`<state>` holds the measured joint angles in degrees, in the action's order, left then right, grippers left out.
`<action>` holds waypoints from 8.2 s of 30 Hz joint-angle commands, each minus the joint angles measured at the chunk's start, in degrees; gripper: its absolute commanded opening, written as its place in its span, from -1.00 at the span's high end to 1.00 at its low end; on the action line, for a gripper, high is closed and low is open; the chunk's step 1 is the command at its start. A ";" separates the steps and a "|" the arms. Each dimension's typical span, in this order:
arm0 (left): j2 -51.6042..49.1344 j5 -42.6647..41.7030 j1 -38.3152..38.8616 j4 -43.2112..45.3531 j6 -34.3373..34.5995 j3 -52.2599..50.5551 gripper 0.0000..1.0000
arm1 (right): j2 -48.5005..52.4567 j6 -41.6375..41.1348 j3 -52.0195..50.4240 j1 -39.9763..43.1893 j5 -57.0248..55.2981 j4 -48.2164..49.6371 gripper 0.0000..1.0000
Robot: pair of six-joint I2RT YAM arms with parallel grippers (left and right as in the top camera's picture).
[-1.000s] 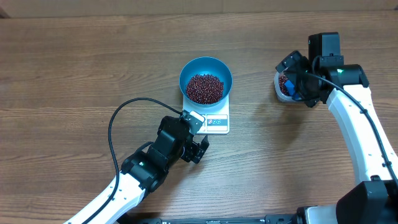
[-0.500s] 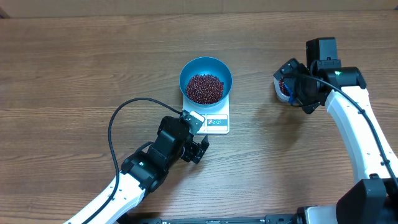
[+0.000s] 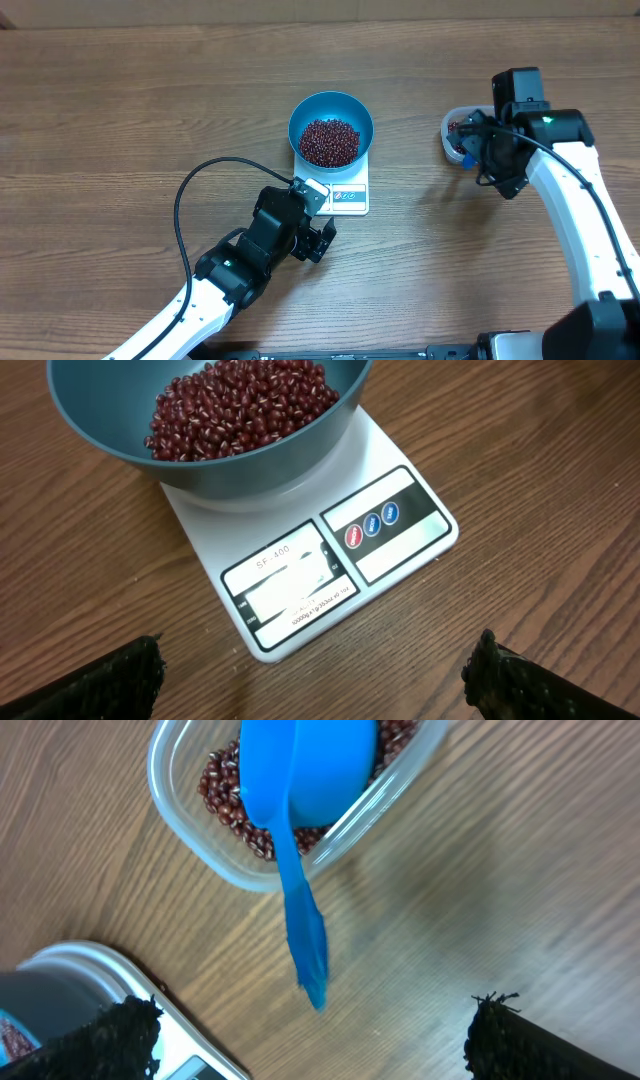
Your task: Scoop item into bowl and weigh 150g on scale
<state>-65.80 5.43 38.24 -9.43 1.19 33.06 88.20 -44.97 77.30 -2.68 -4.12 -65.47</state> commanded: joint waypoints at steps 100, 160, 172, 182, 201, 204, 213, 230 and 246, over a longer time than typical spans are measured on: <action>-7.58 -6.51 -9.40 -12.22 2.62 15.02 -0.99 | -4.94 25.55 22.73 0.07 -9.94 -25.29 -1.00; 20.15 -3.52 -4.74 -17.86 4.20 2.51 -0.99 | -4.94 25.55 22.73 0.07 -9.94 -25.29 -1.00; 42.86 -8.04 -19.52 -8.13 4.15 -11.50 -0.99 | -4.94 25.55 22.73 0.07 -9.94 -25.29 -1.00; 54.18 -11.37 -31.19 12.81 5.31 -23.76 -0.99 | -4.94 25.55 22.73 0.07 -9.94 -25.29 -1.00; 65.66 -12.55 -39.71 10.03 9.11 -32.79 -0.99 | -4.94 25.55 22.73 0.07 -9.94 -25.29 -1.00; 65.66 -12.35 -40.35 6.86 8.57 -32.79 -0.99 | -4.94 25.55 22.73 0.07 -9.94 -25.29 -1.00; 65.66 -12.35 -40.48 5.29 5.25 -32.79 -0.99 | -4.94 25.55 22.73 0.07 -9.94 -25.29 -1.00; 65.64 -11.26 -40.46 5.38 3.93 -32.79 -0.99 | -4.94 25.55 22.73 0.07 -9.94 -25.29 -1.00; 65.59 -11.26 -40.46 5.38 3.93 -32.79 -0.99 | -4.94 25.55 22.73 0.07 -9.94 -25.29 -1.00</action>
<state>-0.86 -6.42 -1.93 -3.88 5.82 0.49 84.05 -19.88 98.56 -2.66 -13.52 -90.98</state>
